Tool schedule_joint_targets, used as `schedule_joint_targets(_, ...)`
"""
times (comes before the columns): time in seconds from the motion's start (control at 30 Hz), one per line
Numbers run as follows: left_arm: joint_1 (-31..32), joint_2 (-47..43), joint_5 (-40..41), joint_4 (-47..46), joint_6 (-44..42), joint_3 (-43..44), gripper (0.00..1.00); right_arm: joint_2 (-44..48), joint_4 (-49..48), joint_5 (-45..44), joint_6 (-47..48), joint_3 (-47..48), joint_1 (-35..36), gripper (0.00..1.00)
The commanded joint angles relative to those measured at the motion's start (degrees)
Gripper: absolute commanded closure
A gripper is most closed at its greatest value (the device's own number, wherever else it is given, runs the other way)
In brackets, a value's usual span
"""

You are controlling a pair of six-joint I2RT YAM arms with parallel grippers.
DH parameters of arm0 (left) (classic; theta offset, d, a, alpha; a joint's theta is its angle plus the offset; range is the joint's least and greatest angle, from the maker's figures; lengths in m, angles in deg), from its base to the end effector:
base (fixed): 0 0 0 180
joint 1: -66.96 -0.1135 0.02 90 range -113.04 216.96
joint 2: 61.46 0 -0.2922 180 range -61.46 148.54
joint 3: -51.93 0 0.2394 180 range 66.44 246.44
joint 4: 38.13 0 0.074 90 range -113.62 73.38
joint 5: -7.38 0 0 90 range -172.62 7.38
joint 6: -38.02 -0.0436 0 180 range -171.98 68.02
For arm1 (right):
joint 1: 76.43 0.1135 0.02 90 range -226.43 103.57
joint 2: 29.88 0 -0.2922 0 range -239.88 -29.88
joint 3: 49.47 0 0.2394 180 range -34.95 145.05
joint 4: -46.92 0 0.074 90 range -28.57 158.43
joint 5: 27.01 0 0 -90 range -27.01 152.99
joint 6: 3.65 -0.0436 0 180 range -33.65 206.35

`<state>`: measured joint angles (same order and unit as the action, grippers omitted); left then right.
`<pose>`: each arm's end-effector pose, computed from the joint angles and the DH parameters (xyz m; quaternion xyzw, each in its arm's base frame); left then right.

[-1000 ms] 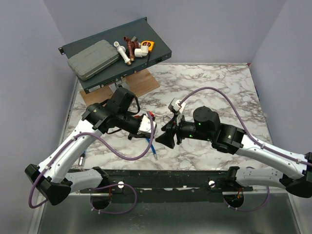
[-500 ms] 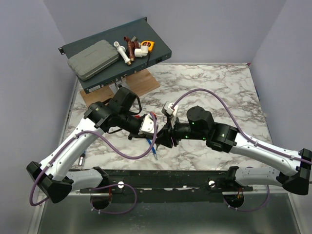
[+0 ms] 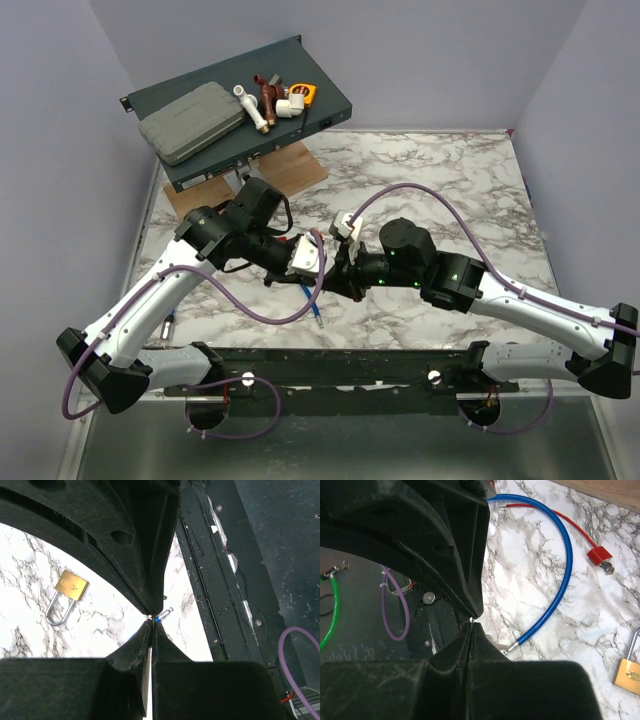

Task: Unlock with the key
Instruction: Pick up the key from the center of the board, then pick up the lock from the center of the board.

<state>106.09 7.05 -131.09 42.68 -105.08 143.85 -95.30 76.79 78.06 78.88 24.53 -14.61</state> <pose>0.1253 -0.1440 0.3938 0.7107 0.5237 -0.3599 0.3019 0.1049 0.2199 0.3728 -0.4396 0.6943 0.4071 0.3987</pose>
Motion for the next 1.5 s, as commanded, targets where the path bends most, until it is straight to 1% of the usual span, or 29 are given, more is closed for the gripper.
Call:
schedule_joint_targets(0.0,0.3,0.6,-0.2,-0.3,-0.2,2.5,1.0,1.0,2.3,-2.0,1.0,-0.2,0.3,0.99)
schedule_joint_targets(0.07,0.3,0.8,0.2,-1.4,0.8,2.7,1.0,1.6,1.5,-1.6,0.4,-0.6,0.3,0.99)
schedule_joint_targets(0.1,0.5,0.8,1.1,-2.2,2.0,2.9,0.81,2.3,0.9,-1.9,-0.1,-1.0,0.3,0.99)
schedule_joint_targets(0.13,0.7,1.4,2.0,-2.8,3.2,3.5,0.59,3.0,-0.1,-2.4,-0.9,-1.5,0.3,0.99)
schedule_joint_targets(0.17,0.7,2.1,3.2,-3.3,4.3,4.5,0.46,3.7,-0.7,-3.1,-1.4,-2.2,0.3,0.99)
schedule_joint_targets(0.2,0.8,2.8,4.4,-3.6,5.9,5.9,0.3,4.5,-0.9,-4.4,-2.4,-2.7,0.3,0.99)
schedule_joint_targets(0.27,0.7,4.8,6.9,-2.9,7.0,9.6,0.08,6.1,-1.0,-8.6,-4.3,-4.0,0.2,0.99)
schedule_joint_targets(0.3,0.5,5.9,7.9,-1.8,6.4,11.2,0.02,7.0,-1.0,-10.3,-5.3,-4.8,0.2,0.99)
schedule_joint_targets(0.4,-0.1,8.4,10.1,-0.2,3.0,12.9,0.01,9.7,0.8,-16.3,-8.7,-6.2,-0.4,0.99)
schedule_joint_targets(0.5,-1.3,11.3,11.5,-1.7,0.2,11.9,0.02,14.0,3.0,-21.7,-13.5,-7.6,-0.3,0.99)
schedule_joint_targets(0.6,-1.9,15.4,12.9,-3.0,-5.4,10.7,0.01,18.4,6.1,-27.9,-17.7,-8.6,-0.3,0.99)
schedule_joint_targets(0.67,-2.0,18.2,13.8,-5.0,-10.1,9.6,0.02,20.9,7.7,-29.6,-19.7,-9.1,-0.4,0.99)
schedule_joint_targets(0.73,-1.8,21.6,14.4,-7.2,-13.1,9.7,0.01,22.5,9.4,-30.9,-21.2,-9.0,-0.3,0.99)
schedule_joint_targets(0.87,-1.8,29.5,14.0,-9.1,-18.0,13.4,0.02,25.5,12.2,-35.2,-22.9,-7.4,-0.4,0.99)
schedule_joint_targets(1.03,-1.5,36.7,13.6,-13.5,-25.9,14.9,0.02,30.0,14.4,-40.4,-23.5,-5.1,-0.3,0.99)
schedule_joint_targets(1.13,-0.9,42.6,14.2,-11.7,-28.5,19.2,0.02,31.3,14.8,-41.6,-23.0,-3.9,-0.3,0.99)
schedule_joint_targets(1.23,-0.3,49.2,14.7,-6.4,-28.6,28.3,0.02,32.0,14.5,-42.4,-21.9,-3.2,-0.4,0.99)
schedule_joint_targets(1.33,0.5,55.6,15.4,-0.4,-30.9,36.0,0.02,32.0,15.0,-43.1,-20.9,-2.2,-0.3,0.99)
schedule_joint_targets(1.4,1.3,57.6,17.1,0.4,-31.6,37.9,0.02,31.7,15.2,-43.5,-20.5,-1.5,-0.4,0.99)
schedule_joint_targets(1.47,2.3,58.6,18.8,1.1,-32.9,37.5,0.02,31.5,15.2,-43.4,-20.3,-0.9,-0.3,0.99)
